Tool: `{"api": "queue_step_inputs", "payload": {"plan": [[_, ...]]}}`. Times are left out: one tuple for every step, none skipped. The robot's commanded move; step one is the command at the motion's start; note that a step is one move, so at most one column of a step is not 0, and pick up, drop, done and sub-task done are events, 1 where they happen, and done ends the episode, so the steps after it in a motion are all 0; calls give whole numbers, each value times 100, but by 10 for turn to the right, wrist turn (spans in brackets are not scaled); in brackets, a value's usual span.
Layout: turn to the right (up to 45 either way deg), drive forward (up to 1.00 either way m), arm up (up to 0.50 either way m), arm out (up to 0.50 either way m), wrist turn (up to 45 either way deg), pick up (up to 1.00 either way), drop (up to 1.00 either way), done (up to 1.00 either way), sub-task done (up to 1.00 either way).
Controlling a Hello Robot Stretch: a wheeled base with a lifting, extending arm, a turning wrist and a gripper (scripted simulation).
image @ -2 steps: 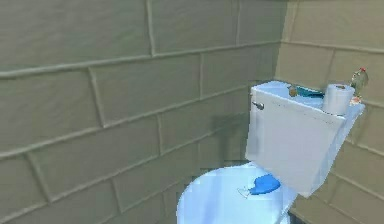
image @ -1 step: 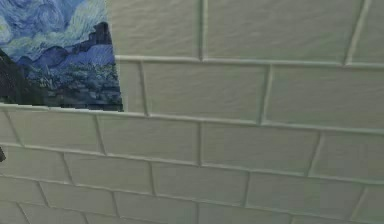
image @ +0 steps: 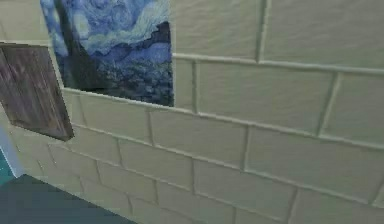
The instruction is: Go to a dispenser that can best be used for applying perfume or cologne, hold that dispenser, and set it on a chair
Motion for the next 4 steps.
{"api": "queue_step_inputs", "payload": {"plan": [[450,0,0,0,0,0,0,0,0],[450,0,0,0,0,0,0,0,0],[210,0,0,0,0,0,0,0,0],[0,55,0,0,0,0,0,0,0]]}}
